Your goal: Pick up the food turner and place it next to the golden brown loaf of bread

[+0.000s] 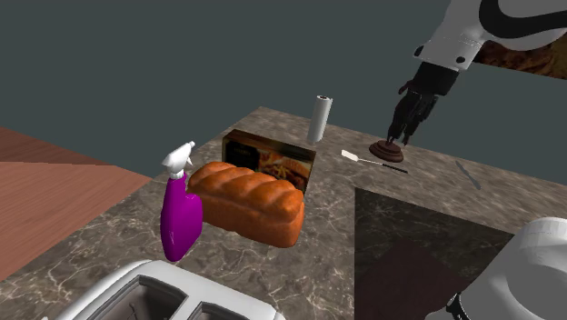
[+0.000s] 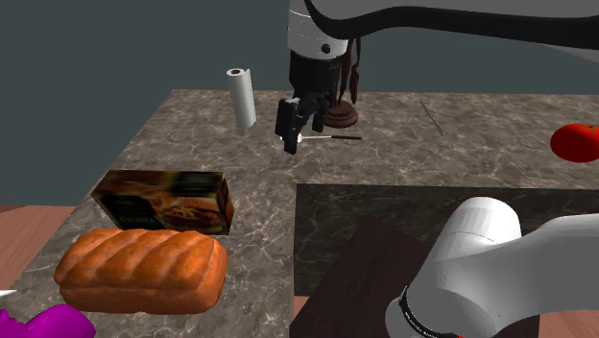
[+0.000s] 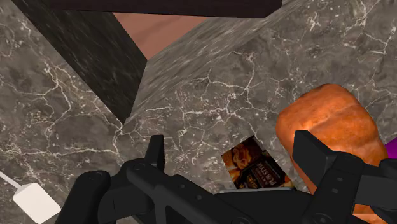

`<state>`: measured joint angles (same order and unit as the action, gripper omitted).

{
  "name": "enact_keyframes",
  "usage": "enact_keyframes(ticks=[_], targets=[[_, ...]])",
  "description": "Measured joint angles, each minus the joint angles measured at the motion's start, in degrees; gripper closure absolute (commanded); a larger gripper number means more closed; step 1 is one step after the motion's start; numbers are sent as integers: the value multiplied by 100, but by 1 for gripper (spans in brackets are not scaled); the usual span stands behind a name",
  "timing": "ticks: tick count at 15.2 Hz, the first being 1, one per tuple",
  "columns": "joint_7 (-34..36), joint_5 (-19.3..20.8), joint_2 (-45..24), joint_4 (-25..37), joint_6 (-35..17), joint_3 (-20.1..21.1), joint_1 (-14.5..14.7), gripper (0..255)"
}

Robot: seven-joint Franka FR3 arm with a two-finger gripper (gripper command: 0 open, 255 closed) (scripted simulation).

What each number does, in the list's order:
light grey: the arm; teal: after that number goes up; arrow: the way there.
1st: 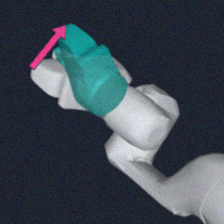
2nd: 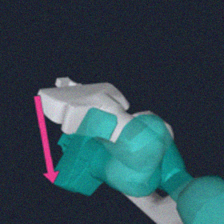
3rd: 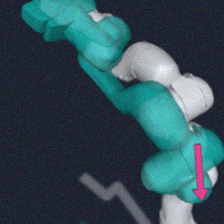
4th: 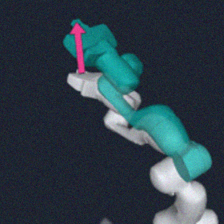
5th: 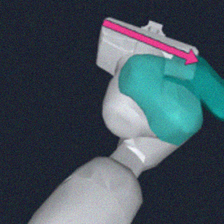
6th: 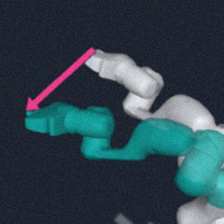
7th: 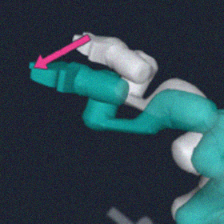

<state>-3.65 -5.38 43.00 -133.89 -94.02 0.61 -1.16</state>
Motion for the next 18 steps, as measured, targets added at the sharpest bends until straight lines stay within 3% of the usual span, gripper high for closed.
enact_keyframes(ticks=[3,11,18], targets=[[-233,104,-57,-77,-96,-137,-21,0],[-1704,711,-713,-306,-793,-969,-148,0],[-3057,1064,-1841,9,-1517,-1736,-209,0]])
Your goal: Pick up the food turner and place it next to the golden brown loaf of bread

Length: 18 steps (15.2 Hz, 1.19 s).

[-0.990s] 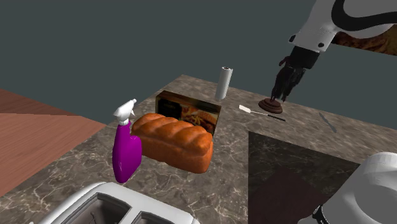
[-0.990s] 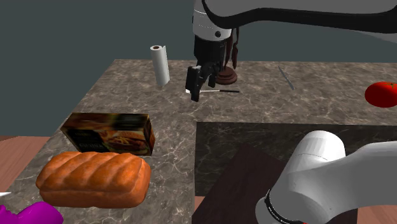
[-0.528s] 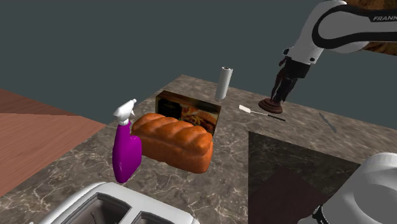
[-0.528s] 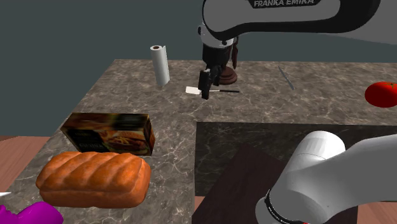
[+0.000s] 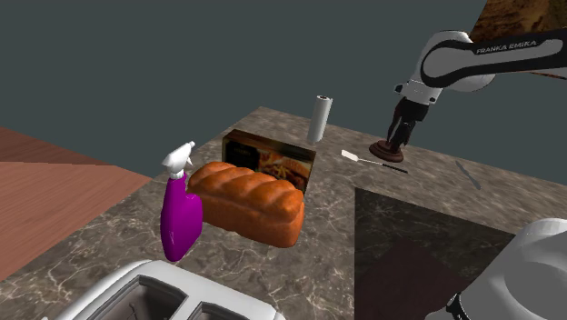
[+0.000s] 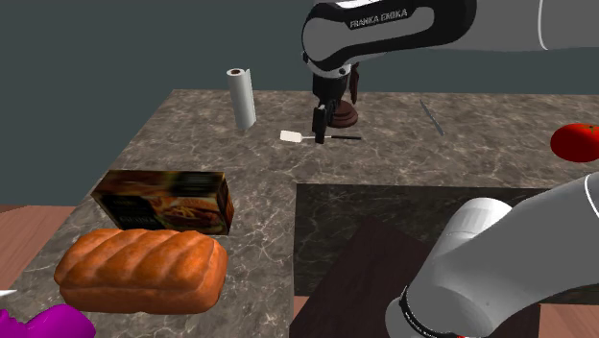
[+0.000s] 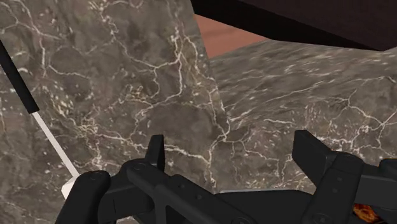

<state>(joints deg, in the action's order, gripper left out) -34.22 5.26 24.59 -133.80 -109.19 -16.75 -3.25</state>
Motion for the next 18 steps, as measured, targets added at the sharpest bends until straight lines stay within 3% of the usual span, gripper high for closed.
enact_keyframes(ticks=[7,13,18], targets=[[-1328,-36,-1347,647,-619,-606,0,0],[-2546,-435,-2729,1578,-962,-930,-116,0],[-3382,-841,-3854,2456,-1107,-939,-357,0]])
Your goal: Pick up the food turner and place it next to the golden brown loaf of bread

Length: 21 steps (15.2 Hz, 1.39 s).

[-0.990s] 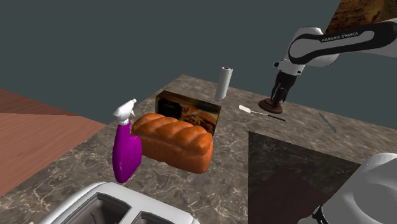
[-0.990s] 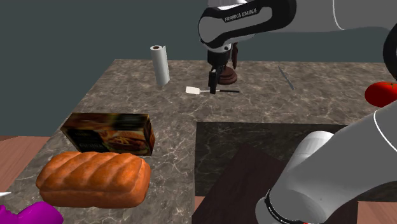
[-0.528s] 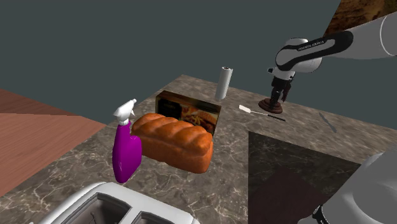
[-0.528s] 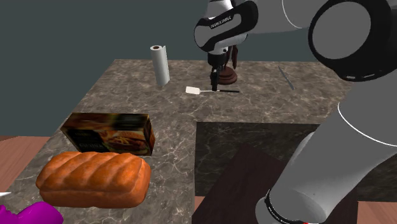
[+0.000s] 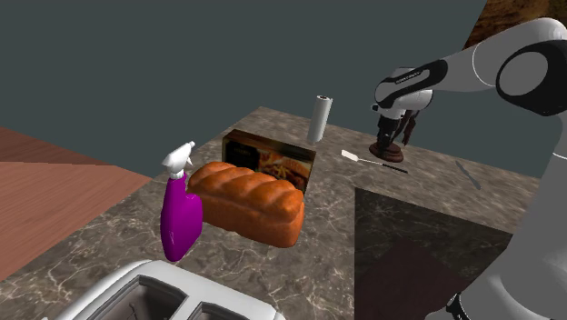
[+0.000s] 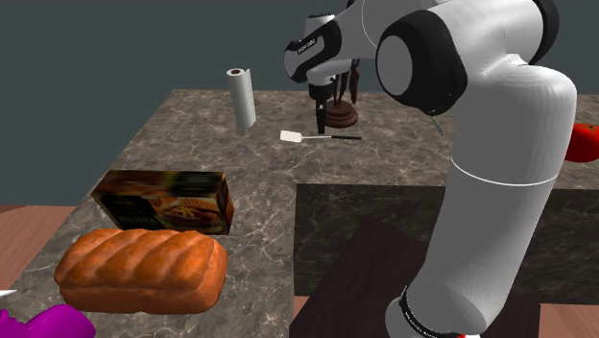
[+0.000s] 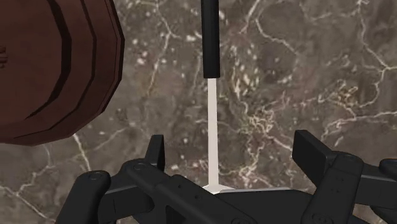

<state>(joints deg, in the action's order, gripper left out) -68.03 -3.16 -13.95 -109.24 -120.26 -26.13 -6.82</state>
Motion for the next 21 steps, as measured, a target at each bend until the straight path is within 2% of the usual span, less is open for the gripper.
enact_keyframes(ticks=[8,14,15,21], targets=[[-189,-166,-346,-164,-482,47,-93,0],[-197,-177,-366,-189,-528,50,-98,0],[-197,-177,-366,-189,-528,50,-98,255],[-197,-177,-366,-189,-528,50,-98,255]])
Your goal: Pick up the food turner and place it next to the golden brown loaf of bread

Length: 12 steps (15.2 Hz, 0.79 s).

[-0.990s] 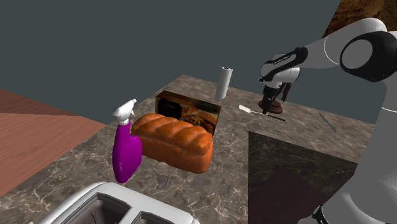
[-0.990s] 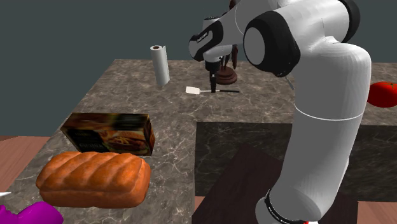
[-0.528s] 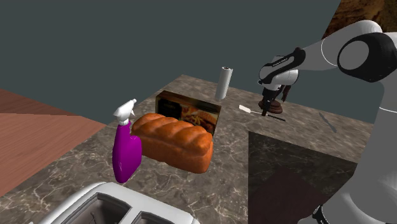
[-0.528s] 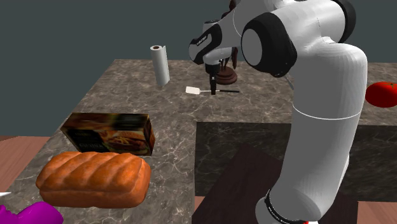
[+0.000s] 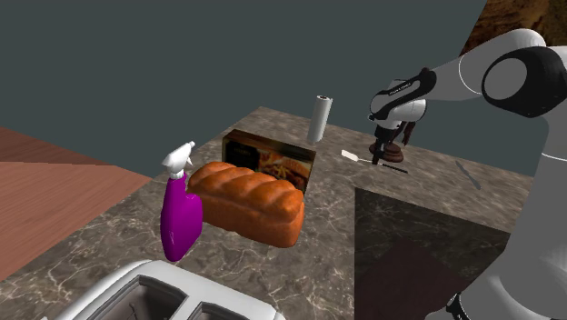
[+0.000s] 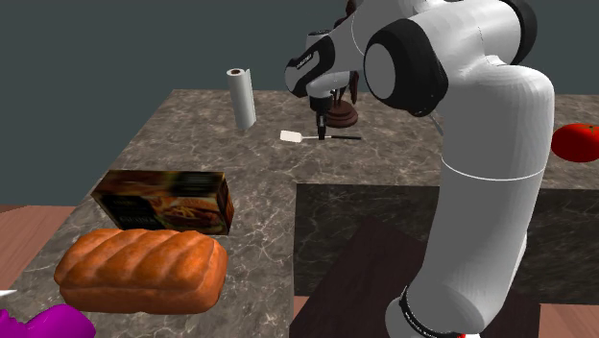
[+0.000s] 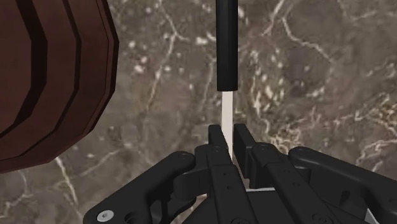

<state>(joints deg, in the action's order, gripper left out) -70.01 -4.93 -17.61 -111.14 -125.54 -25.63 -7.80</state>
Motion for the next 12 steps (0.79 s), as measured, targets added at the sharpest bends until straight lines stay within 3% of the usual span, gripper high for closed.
enact_keyframes(ticks=[5,12], targets=[[11,11,21,9,29,-3,7,255],[66,144,273,221,466,-56,42,255]])
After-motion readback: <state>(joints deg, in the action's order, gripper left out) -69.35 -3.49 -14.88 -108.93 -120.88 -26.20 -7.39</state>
